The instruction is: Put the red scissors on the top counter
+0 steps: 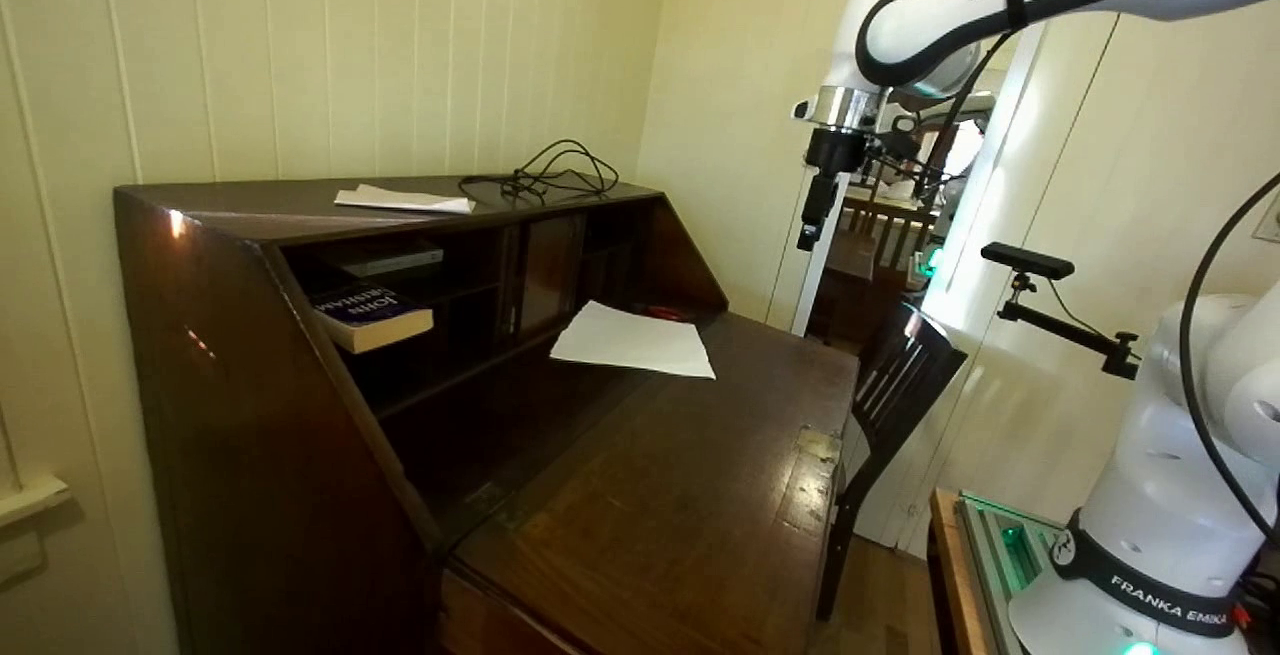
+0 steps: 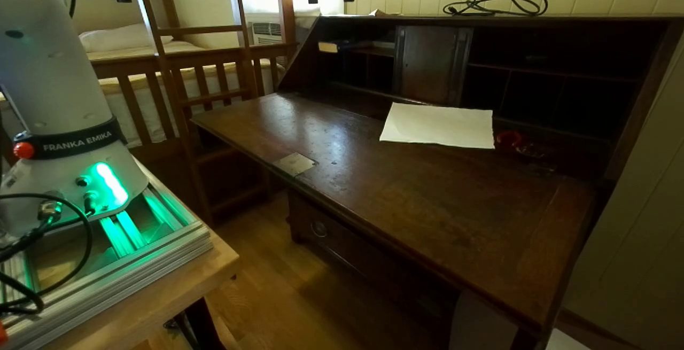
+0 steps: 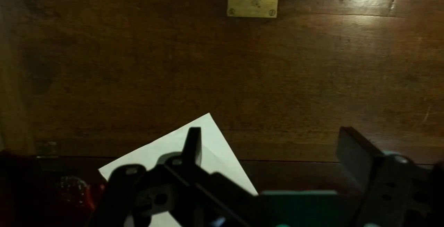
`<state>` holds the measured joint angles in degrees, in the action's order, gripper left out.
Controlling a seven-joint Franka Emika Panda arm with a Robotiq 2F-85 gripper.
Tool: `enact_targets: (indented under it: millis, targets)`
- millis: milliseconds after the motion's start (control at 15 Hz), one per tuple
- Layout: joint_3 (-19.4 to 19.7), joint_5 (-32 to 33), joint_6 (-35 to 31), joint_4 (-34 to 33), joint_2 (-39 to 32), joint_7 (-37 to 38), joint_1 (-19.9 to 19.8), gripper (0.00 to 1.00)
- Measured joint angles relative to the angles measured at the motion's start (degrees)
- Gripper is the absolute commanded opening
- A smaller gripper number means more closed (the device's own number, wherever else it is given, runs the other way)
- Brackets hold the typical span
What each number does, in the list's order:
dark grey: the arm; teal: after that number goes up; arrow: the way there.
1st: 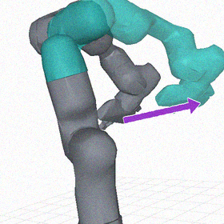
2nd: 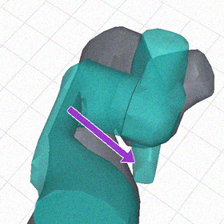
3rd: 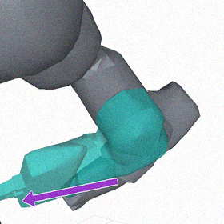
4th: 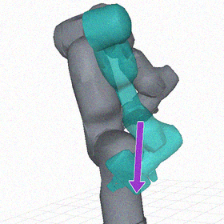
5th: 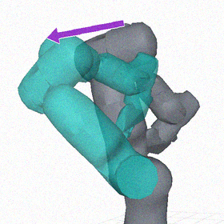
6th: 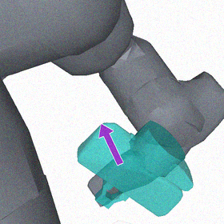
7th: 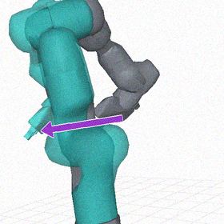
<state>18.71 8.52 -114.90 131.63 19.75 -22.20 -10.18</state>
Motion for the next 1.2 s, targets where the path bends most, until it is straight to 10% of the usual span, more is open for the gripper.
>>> enact_targets:
  millis: [1200]
  targets:
    - [3.20, -0.33, 0.02, -5.72, -8.50, -8.12, -3.79, 1.00]
